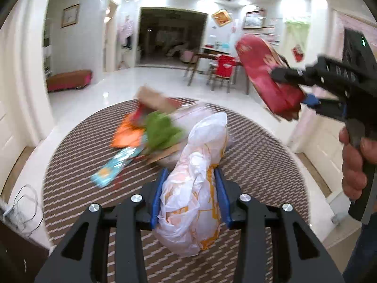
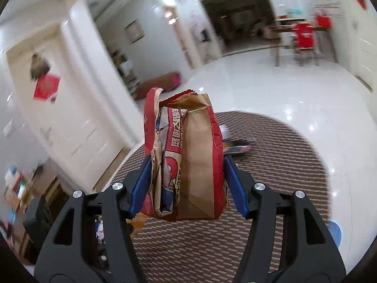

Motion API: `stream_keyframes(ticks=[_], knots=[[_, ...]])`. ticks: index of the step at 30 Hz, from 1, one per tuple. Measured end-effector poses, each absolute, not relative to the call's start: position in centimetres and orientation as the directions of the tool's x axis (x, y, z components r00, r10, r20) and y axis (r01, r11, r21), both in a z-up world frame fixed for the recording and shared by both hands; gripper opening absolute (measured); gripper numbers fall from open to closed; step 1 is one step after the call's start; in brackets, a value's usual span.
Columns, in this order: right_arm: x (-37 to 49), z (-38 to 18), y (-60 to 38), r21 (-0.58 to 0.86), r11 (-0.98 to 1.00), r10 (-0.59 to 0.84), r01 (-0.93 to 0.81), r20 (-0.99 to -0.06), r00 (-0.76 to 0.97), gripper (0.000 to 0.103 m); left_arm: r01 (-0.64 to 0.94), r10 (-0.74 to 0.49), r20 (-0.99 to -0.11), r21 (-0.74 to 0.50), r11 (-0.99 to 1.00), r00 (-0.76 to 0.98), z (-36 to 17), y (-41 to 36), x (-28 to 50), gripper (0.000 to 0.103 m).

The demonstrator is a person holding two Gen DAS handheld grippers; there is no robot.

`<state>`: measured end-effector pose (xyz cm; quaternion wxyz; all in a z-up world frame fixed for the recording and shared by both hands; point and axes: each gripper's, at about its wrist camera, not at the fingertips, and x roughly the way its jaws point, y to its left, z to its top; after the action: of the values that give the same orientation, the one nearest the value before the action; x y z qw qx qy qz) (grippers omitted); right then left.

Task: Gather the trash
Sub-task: 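Carry the white bag with the left tool while the right tool grasps the red paper bag, then drop both bags into the blue wastebasket, opening both tools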

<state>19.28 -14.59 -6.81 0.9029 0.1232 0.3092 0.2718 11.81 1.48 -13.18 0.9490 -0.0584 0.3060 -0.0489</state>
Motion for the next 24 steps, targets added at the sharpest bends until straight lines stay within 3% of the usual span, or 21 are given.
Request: stream_keyframes(ticks=[6, 14, 24], knots=[[18.6, -8.7, -25.5, 0.425, 0.88, 0.427, -0.214, -0.508, 0.748, 0.06, 0.212, -0.26, -0.567, -0.149, 0.966, 0.782, -12.4, -7.2, 15.7, 0.039], [17.8, -17.5, -40.4, 0.477, 0.87, 0.237, 0.128, -0.631, 0.739, 0.06, 0.414, -0.437, -0.636, -0.197, 0.889, 0.636, -14.9, -21.1, 20.8, 0.039], [18.8, -29.9, -50.9, 0.478, 0.789, 0.183, 0.386, -0.783, 0.595, 0.061, 0.485, -0.4, -0.779, -0.142, 0.863, 0.483, -23.1, -34.1, 26.5, 0.039]])
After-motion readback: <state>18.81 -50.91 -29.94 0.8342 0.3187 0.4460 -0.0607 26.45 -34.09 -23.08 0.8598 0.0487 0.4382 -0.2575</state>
